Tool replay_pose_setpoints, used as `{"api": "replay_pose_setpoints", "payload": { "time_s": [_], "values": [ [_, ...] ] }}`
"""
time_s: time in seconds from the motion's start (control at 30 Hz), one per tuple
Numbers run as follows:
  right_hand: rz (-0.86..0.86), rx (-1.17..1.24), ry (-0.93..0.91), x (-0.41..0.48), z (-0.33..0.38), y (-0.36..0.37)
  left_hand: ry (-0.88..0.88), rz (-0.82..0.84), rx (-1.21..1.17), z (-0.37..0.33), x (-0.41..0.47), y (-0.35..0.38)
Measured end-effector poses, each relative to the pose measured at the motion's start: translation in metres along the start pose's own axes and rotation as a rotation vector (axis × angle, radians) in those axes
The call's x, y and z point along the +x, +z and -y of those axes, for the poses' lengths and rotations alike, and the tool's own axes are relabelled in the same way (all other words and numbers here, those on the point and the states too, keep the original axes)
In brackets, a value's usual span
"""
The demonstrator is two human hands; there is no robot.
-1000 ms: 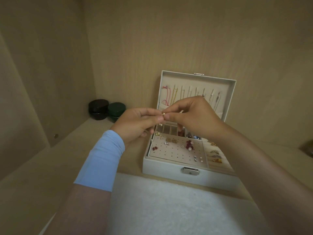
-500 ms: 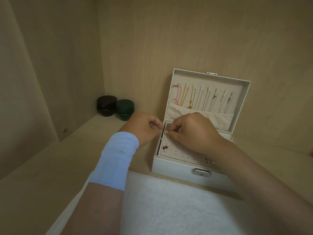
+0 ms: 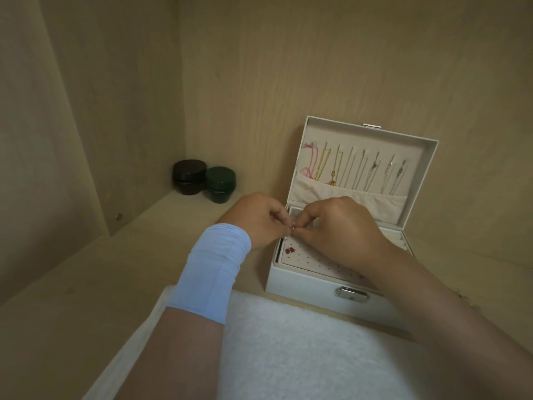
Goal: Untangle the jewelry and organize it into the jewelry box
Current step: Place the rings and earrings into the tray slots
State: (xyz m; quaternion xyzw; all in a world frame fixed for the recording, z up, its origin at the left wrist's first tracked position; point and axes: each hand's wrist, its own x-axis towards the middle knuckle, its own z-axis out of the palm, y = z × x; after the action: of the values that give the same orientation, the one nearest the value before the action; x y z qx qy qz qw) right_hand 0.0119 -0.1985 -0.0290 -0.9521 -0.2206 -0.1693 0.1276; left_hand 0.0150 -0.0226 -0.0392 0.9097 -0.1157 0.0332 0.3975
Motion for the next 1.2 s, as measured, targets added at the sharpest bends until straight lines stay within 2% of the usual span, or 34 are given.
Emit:
{"api": "replay_pose_setpoints", "payload": {
  "time_s": [0.3, 0.5, 0.6, 0.73, 0.87, 1.07, 1.2],
  "values": [
    [-0.029, 0.200, 0.125, -0.002, -0.005, -0.001, 0.013, -0.029, -0.016, -0.002, 0.002, 0.005],
    [-0.227, 0.657, 0.195, 0.006, -0.008, -0.014, 0.048, -0.162, -0.360, -0.010, 0.004, 0.002],
    [-0.183, 0.714, 0.144, 0.008, -0.006, -0.022, 0.054, -0.177, -0.480, -0.017, 0.002, 0.000],
    [-0.083, 0.853, 0.156, 0.005, -0.009, -0.026, 0.061, -0.132, -0.512, -0.015, 0.000, -0.003],
    [-0.088, 0.785, 0.143, 0.001, -0.011, -0.022, 0.032, -0.087, -0.415, -0.012, 0.002, -0.002],
    [-0.045, 0.431, 0.107, -0.003, -0.014, -0.004, -0.013, -0.102, -0.136, 0.000, 0.003, -0.001],
    [-0.022, 0.241, 0.031, -0.004, -0.011, 0.003, 0.001, -0.088, -0.030, 0.004, 0.004, 0.002]
  ]
}}
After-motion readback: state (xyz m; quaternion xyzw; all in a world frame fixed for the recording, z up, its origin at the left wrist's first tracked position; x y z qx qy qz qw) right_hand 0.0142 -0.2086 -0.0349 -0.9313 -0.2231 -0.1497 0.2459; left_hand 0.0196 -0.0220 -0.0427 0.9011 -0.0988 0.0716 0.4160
